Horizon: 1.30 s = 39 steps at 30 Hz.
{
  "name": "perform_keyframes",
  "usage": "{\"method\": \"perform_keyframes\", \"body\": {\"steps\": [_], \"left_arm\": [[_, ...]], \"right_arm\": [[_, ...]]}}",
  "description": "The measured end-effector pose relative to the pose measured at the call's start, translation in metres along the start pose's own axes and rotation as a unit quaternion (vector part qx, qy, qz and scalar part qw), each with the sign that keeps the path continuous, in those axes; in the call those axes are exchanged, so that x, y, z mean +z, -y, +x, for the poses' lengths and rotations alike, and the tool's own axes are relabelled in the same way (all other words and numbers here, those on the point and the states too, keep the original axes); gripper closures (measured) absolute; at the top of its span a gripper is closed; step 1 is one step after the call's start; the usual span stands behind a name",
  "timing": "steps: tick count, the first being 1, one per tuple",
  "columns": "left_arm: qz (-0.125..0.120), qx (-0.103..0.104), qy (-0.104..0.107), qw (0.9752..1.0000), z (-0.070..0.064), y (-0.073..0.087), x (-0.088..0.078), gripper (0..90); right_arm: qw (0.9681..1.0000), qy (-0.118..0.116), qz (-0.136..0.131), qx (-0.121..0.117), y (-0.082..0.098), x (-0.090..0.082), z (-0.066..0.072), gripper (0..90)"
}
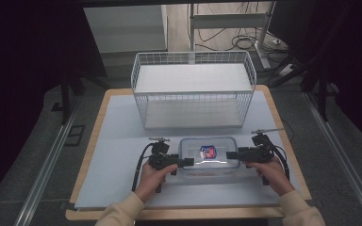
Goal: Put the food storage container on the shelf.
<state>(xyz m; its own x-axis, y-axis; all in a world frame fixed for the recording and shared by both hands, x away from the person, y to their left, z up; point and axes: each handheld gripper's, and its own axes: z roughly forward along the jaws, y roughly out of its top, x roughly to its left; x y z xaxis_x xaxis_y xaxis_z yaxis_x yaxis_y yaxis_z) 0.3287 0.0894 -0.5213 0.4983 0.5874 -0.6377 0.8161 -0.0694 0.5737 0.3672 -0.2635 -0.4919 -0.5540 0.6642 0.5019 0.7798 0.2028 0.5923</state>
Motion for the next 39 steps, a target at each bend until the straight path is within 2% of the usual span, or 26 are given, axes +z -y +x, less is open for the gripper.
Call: {"method": "perform_keyframes", "body": {"steps": [1, 4, 9, 13, 15, 16, 17, 22, 26, 34, 39], "left_arm": [[0.000, 0.000, 0.000, 1.0000, 0.000, 0.000, 0.000, 18.5], [0.000, 0.000, -0.001, 1.0000, 0.000, 0.000, 0.000, 18.5], [-0.001, 0.003, -0.002, 1.0000, -0.001, 0.000, 0.000, 18.6], [0.000, 0.011, -0.005, 0.9999, -0.002, 0.001, -0.001, 18.6], [0.000, 0.013, -0.007, 0.9999, -0.004, 0.001, -0.002, 18.8], [-0.008, 0.011, -0.008, 0.9999, -0.004, 0.002, -0.002, 19.4], [-0.025, 0.007, -0.007, 0.9996, -0.004, 0.003, -0.006, 25.1], [-0.030, 0.019, -0.016, 0.9992, -0.008, 0.005, -0.008, 27.6], [-0.044, 0.016, -0.018, 0.9988, -0.011, 0.009, -0.010, 29.5], [-0.061, 0.033, -0.034, 0.9970, -0.022, 0.016, -0.015, 34.4], [-0.069, 0.034, -0.036, 0.9964, -0.024, 0.019, -0.016, 36.6]], "right_arm": [[0.9999, -0.012, 0.007, 0.007, 0.000, 0.001, 0.000, 21.1], [0.9995, -0.023, 0.015, 0.012, 0.001, 0.003, 0.000, 21.5], [0.9989, -0.031, 0.015, 0.032, 0.001, 0.001, -0.003, 26.1], [0.9985, -0.037, 0.011, 0.038, 0.002, -0.001, -0.005, 28.9], [0.9986, -0.037, 0.008, 0.038, 0.003, -0.002, -0.005, 29.8], [0.9987, -0.036, 0.007, 0.036, 0.003, -0.002, -0.004, 30.4], [0.9990, -0.033, 0.004, 0.031, 0.004, -0.006, -0.001, 33.0], [0.9994, -0.027, -0.006, 0.022, 0.008, -0.010, 0.004, 35.3], [0.9994, -0.024, -0.013, 0.019, 0.010, -0.012, 0.006, 36.5], [0.9996, -0.015, -0.024, 0.004, 0.017, -0.020, 0.014, 41.3], [0.9995, -0.011, -0.029, -0.001, 0.021, -0.024, 0.018, 43.2]]}}
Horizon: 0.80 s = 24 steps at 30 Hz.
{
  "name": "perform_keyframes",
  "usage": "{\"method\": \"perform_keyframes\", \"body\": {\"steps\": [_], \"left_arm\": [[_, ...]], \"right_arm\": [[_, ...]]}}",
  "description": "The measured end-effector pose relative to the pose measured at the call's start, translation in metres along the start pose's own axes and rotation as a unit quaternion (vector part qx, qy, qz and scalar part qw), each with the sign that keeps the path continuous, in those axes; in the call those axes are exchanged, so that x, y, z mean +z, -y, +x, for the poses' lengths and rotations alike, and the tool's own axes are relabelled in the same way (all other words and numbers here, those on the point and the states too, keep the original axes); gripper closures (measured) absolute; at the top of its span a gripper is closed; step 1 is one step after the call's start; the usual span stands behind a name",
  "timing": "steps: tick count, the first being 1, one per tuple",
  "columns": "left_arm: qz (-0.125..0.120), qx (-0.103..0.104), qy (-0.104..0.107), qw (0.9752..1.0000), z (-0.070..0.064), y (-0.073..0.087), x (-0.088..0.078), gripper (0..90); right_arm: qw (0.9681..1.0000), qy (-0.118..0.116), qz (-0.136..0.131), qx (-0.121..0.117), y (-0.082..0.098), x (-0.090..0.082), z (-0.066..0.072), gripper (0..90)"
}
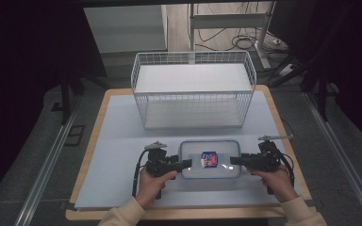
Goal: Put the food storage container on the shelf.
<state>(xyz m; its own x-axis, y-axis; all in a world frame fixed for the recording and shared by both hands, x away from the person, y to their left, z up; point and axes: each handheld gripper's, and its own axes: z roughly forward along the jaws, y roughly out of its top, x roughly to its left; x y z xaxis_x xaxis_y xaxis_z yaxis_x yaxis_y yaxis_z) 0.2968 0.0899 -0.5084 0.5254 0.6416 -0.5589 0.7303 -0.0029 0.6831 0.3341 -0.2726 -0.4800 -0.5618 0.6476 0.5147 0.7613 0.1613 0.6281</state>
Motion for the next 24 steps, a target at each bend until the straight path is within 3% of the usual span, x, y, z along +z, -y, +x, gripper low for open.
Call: {"method": "perform_keyframes", "body": {"steps": [10, 18, 24], "left_arm": [[-0.006, 0.003, -0.004, 1.0000, -0.003, 0.001, -0.004, 39.2], [-0.019, 0.026, -0.022, 0.9992, -0.008, 0.002, -0.009, 40.3], [-0.023, 0.029, -0.025, 0.9990, -0.008, 0.001, -0.011, 40.2]], "right_arm": [[1.0000, 0.002, -0.007, -0.001, 0.002, -0.002, 0.003, 45.6], [0.9997, 0.010, -0.015, -0.014, 0.003, -0.002, 0.010, 47.0], [0.9996, 0.011, -0.017, -0.018, 0.003, -0.002, 0.012, 46.9]]}}
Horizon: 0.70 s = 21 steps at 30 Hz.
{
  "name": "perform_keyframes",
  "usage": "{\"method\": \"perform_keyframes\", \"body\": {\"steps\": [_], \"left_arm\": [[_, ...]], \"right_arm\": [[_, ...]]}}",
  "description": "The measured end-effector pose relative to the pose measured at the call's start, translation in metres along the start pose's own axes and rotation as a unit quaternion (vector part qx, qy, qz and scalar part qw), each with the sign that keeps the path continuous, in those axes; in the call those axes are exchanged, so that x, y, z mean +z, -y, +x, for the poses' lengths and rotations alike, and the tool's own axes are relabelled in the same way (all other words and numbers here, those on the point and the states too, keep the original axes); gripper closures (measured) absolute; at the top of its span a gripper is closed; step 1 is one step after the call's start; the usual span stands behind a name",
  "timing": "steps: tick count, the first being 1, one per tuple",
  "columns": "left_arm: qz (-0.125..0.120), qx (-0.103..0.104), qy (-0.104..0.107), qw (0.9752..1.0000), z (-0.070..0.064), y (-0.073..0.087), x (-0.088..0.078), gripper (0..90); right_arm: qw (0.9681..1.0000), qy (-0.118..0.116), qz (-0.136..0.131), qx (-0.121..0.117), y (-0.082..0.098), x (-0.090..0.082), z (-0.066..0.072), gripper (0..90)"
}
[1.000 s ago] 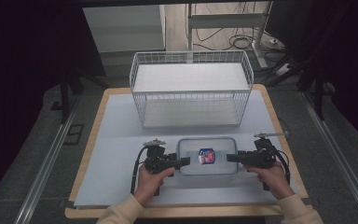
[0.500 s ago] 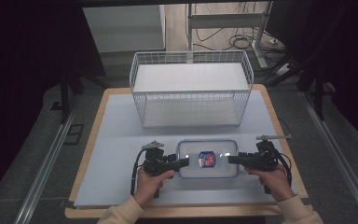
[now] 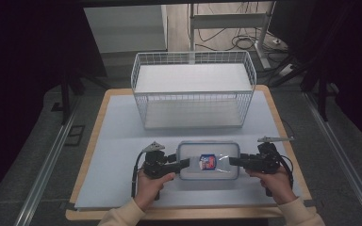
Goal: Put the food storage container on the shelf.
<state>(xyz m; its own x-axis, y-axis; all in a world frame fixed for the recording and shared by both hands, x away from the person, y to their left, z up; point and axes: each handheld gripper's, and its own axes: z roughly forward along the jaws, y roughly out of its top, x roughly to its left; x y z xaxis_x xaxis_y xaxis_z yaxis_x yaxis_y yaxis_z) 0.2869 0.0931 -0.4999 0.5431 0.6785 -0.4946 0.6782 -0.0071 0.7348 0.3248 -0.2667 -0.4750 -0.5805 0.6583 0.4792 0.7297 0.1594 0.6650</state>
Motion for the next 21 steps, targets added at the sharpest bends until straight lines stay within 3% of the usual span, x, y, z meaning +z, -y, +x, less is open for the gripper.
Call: {"method": "perform_keyframes", "body": {"steps": [21], "left_arm": [[-0.021, 0.032, -0.005, 0.9993, -0.008, -0.011, -0.012, 40.8]], "right_arm": [[0.9993, -0.006, -0.031, -0.019, -0.009, -0.007, 0.008, 47.1]]}}
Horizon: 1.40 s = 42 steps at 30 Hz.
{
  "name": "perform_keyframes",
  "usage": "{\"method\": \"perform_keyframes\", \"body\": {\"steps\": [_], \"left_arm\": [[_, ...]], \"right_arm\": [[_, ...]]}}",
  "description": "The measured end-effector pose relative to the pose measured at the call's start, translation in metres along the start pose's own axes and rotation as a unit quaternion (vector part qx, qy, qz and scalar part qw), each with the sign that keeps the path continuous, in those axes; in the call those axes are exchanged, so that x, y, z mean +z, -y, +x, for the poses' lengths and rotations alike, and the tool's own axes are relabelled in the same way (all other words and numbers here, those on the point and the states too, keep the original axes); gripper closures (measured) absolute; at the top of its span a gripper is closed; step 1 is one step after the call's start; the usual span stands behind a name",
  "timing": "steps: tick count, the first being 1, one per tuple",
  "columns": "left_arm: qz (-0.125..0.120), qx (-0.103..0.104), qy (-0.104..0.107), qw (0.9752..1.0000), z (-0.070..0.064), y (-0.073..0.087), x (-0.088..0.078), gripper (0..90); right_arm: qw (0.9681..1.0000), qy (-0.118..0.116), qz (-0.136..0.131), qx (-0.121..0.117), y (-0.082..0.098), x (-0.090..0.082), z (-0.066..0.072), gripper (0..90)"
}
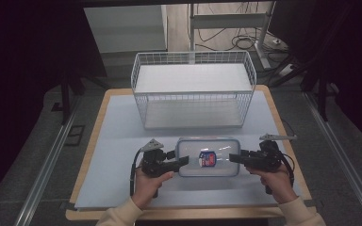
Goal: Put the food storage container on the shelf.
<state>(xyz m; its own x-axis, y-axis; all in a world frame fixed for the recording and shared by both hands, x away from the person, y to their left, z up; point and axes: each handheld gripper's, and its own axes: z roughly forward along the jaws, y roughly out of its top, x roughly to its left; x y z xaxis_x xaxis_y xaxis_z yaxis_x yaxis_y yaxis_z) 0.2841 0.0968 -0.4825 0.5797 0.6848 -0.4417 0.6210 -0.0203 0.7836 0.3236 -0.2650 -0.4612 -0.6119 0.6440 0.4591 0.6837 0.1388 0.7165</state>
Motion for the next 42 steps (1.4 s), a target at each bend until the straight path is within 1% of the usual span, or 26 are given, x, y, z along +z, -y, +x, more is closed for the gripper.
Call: {"method": "perform_keyframes", "body": {"steps": [8, 14, 15, 17, 19, 21, 25, 27, 28, 30, 33, 42], "left_arm": [[-0.009, 0.002, -0.003, 1.0000, 0.002, -0.009, -0.007, 40.8], [-0.016, 0.003, -0.004, 0.9999, 0.004, -0.019, -0.013, 40.9], [-0.017, 0.003, -0.003, 0.9999, 0.005, -0.021, -0.014, 40.9], [-0.022, 0.002, -0.003, 0.9998, 0.005, -0.027, -0.017, 41.0], [-0.024, 0.003, -0.003, 0.9997, 0.005, -0.029, -0.018, 41.0], [-0.029, 0.004, -0.003, 0.9996, 0.004, -0.034, -0.021, 41.1], [-0.034, 0.011, -0.004, 0.9994, 0.002, -0.043, -0.025, 41.1], [-0.035, 0.014, -0.007, 0.9993, 0.002, -0.050, -0.027, 41.1], [-0.035, 0.015, -0.007, 0.9992, 0.002, -0.052, -0.028, 41.1], [-0.037, 0.015, -0.008, 0.9992, 0.001, -0.058, -0.030, 41.2], [-0.041, 0.022, -0.010, 0.9989, 0.001, -0.066, -0.033, 41.2], [-0.052, 0.027, -0.012, 0.9982, -0.001, -0.087, -0.043, 41.1]], "right_arm": [[0.9998, 0.004, -0.011, -0.018, -0.014, 0.001, 0.008, 46.9], [0.9991, 0.008, -0.022, -0.035, -0.029, 0.001, 0.016, 46.9], [0.9991, 0.008, -0.022, -0.035, -0.029, 0.001, 0.016, 46.9], [0.9988, 0.010, -0.028, -0.040, -0.037, -0.001, 0.021, 46.9], [0.9986, 0.011, -0.030, -0.042, -0.039, -0.001, 0.022, 46.9], [0.9981, 0.012, -0.035, -0.049, -0.045, -0.003, 0.025, 46.9], [0.9973, 0.012, -0.043, -0.057, -0.055, -0.006, 0.030, 46.9], [0.9972, 0.012, -0.045, -0.058, -0.059, -0.007, 0.032, 46.9], [0.9970, 0.010, -0.048, -0.060, -0.065, -0.008, 0.032, 47.0], [0.9970, 0.010, -0.048, -0.059, -0.066, -0.008, 0.033, 46.9], [0.9964, 0.010, -0.054, -0.065, -0.075, -0.009, 0.036, 47.0], [0.9944, 0.012, -0.067, -0.080, -0.096, -0.013, 0.046, 46.9]]}}
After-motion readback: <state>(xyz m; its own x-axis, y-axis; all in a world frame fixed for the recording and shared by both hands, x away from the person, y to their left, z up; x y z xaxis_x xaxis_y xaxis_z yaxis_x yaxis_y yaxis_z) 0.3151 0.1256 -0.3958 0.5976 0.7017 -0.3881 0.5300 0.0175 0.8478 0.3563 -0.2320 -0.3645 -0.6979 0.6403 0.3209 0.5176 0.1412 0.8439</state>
